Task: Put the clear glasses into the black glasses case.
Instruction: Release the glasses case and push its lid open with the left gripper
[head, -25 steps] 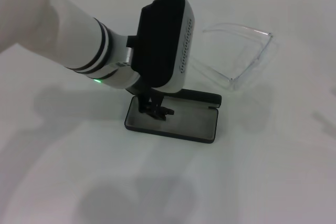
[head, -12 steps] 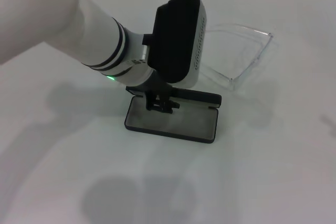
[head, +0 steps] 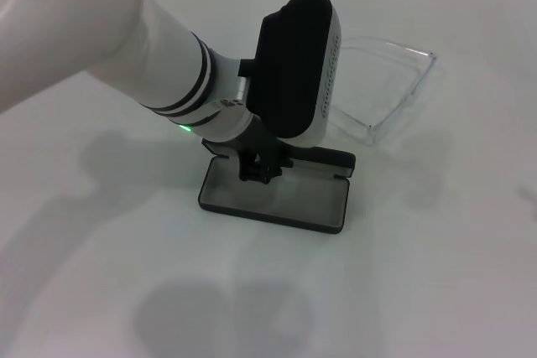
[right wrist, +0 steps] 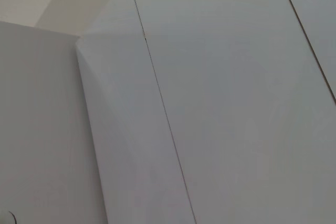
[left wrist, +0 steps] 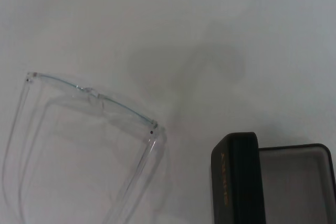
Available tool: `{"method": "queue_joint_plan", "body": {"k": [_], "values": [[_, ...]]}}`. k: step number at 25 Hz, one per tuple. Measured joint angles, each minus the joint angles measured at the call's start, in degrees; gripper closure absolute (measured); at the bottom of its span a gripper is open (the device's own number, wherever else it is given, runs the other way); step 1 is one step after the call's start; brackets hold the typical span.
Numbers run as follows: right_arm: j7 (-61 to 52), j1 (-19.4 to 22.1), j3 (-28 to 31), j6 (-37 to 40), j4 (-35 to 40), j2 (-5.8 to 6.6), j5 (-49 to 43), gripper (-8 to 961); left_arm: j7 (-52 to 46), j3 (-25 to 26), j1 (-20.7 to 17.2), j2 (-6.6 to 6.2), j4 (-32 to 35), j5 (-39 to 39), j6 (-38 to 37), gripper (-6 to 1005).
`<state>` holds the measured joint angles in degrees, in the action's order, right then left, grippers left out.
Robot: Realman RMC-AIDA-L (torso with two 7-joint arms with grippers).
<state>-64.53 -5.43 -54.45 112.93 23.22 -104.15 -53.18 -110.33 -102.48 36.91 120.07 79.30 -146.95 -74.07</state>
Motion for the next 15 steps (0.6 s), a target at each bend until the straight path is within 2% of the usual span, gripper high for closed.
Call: {"method": "queue_joint_plan", "body": {"k": [2, 10, 15], "values": [[0.3, 0.0, 0.1, 0.1, -0.1, 0.00, 0.0, 129, -1.1, 0.0, 0.0, 0.07, 0.1, 0.0, 0.0, 790], [1.1, 0.2, 0.2, 0.2, -0.2, 0.15, 0.0, 128, -7.7, -2.6, 0.4, 0.11, 0.6, -0.3, 4.2, 790], [1.3, 0.6, 1.1, 0.5, -0.3, 0.21, 0.0, 129, -12.5, -5.1, 0.7, 0.12, 0.6, -3.9, 7.7, 791]]}}
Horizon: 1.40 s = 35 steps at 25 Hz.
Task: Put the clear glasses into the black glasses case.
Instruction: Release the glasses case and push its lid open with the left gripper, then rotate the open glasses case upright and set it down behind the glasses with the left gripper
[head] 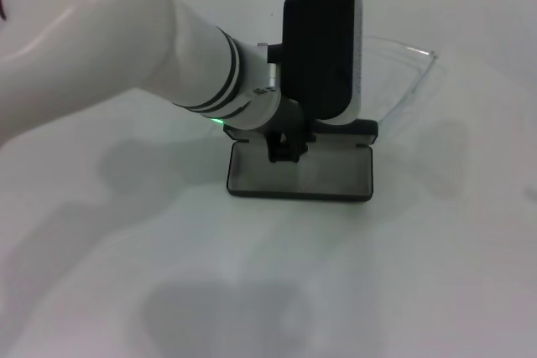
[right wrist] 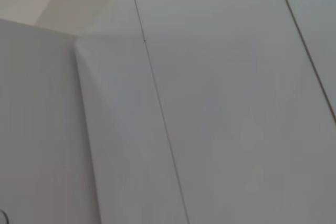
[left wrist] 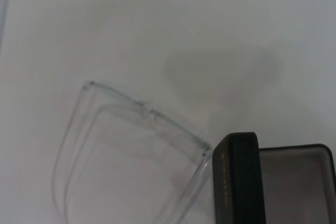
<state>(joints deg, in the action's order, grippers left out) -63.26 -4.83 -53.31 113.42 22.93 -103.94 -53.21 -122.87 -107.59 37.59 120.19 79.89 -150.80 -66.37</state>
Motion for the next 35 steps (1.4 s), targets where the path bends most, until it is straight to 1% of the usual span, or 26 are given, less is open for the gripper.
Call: {"method": "queue_joint_plan", "body": {"k": [4, 5, 11, 20, 27, 31, 35], "values": [[0.3, 0.4, 2.9, 0.4, 0.0, -0.14, -1.5, 129, -1.8, -1.2, 0.7, 0.02, -0.4, -1.2, 1.0, 791], [0.3, 0.4, 4.5, 0.9, 0.0, -0.20, -3.0, 129, -1.9, -1.3, 0.8, 0.02, -0.5, -1.2, 1.0, 791], [0.4, 0.4, 5.0, 1.1, 0.0, -0.21, -3.5, 129, -4.2, -1.6, 1.6, 0.11, -1.1, -0.6, 1.9, 770], [0.3, 0.2, 5.1, 1.4, 0.0, -0.02, -3.6, 128, -6.9, -1.8, 2.6, 0.22, -4.6, -0.5, 3.5, 724], [0.2, 0.2, 5.1, 1.8, 0.1, 0.06, -3.7, 128, -7.1, -3.7, 1.6, 0.17, -4.0, -0.5, 5.4, 688], [0.2, 0.4, 5.5, 2.0, 0.1, 0.06, -3.7, 128, -7.0, -4.4, 1.6, 0.07, -3.5, -0.5, 4.9, 667], [0.2, 0.6, 5.6, 2.1, 0.1, 0.13, -4.2, 129, -7.1, -4.5, 1.5, -0.02, -1.8, -0.5, 4.0, 535]]}}
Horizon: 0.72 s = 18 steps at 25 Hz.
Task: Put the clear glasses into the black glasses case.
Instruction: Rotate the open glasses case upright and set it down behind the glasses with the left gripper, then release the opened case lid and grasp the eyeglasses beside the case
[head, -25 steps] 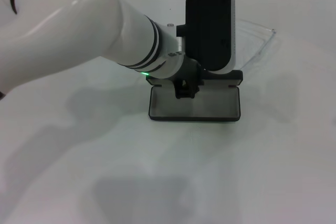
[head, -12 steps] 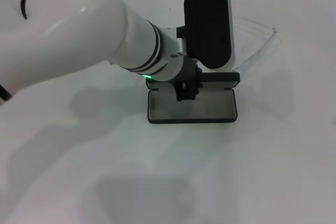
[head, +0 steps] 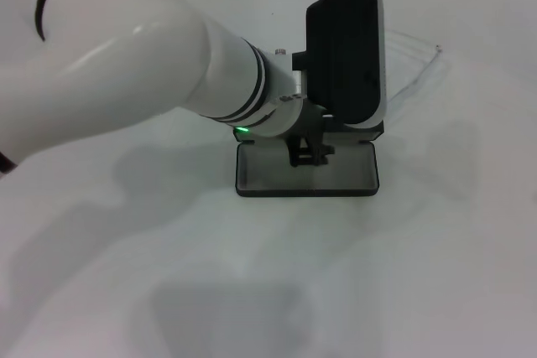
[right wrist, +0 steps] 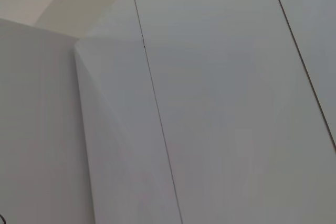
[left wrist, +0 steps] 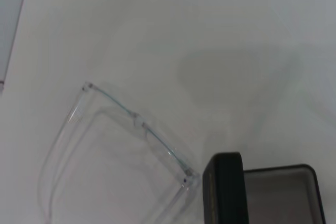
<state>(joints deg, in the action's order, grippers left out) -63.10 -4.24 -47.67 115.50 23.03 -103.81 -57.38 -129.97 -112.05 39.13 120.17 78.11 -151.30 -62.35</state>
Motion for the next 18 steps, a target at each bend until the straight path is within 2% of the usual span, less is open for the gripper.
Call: {"method": "queue_joint_plan", "body": {"k": [1, 6, 10, 14, 18], "values": [[0.0, 0.0, 0.0, 0.0, 0.0, 0.13, -0.3, 129, 0.0, 0.2, 0.0, -0.01, 0.7, 0.1, -0.4, 502], [-0.7, -0.8, 0.0, -0.7, 2.9, 1.49, -5.2, 129, 0.4, 3.1, -0.7, -0.14, 6.6, 4.5, -4.5, 499], [-3.9, -3.3, 0.8, -2.9, 10.7, 2.84, -13.3, 128, 3.9, 10.3, -3.9, -0.22, 14.6, 13.6, -7.5, 490], [-10.8, -8.7, 5.0, -3.9, 22.6, 3.26, -26.4, 129, 9.9, 21.7, -10.4, -0.29, 20.6, 28.1, -7.6, 484], [-19.1, -17.0, 8.0, -3.1, 33.9, 3.55, -41.8, 138, 17.4, 34.4, -15.7, -0.53, 18.2, 49.6, -9.5, 485]]}}
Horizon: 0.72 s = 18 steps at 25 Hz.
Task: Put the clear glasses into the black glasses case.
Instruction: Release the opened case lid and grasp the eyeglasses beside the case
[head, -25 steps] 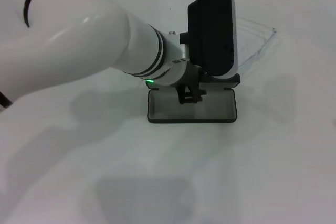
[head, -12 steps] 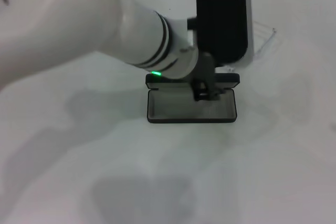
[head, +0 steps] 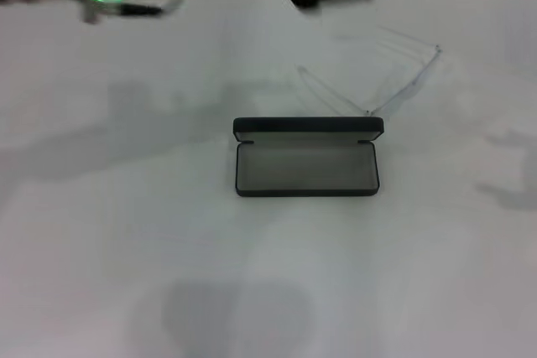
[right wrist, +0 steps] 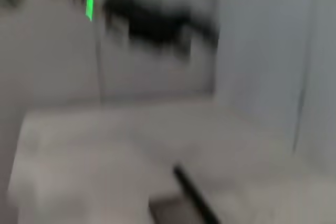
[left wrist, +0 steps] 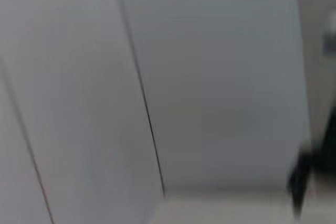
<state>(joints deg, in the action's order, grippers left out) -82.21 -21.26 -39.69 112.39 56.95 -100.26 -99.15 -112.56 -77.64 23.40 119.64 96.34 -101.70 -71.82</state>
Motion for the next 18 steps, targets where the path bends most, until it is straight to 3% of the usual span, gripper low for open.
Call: {"method": "queue_joint_plan", "body": {"k": [3, 9, 13, 14, 18], "values": [[-4.3, -6.9, 0.1, 3.0, 8.8, 0.39, -10.3, 147, 5.4, 8.6, -3.3, -0.08, -7.3, 13.9, -4.3, 485], [-8.5, -18.9, -5.1, 8.7, 23.4, 0.22, -26.7, 158, 12.9, 15.3, -5.8, -0.04, -19.3, 25.2, -12.5, 486], [-9.0, -24.4, -8.9, 7.5, 29.0, -2.69, -35.7, 198, 18.7, 14.7, -6.8, 0.19, -26.1, 28.2, -14.3, 486], [-8.5, -25.3, -11.1, 6.4, 30.1, -3.75, -37.5, 216, 19.3, 14.4, -7.0, 0.23, -26.8, 28.4, -14.4, 486], [-8.3, -27.8, -22.0, 2.5, 30.7, -5.59, -44.6, 282, 21.3, 13.3, -7.6, 0.32, -28.4, 29.1, -15.1, 487]]}}
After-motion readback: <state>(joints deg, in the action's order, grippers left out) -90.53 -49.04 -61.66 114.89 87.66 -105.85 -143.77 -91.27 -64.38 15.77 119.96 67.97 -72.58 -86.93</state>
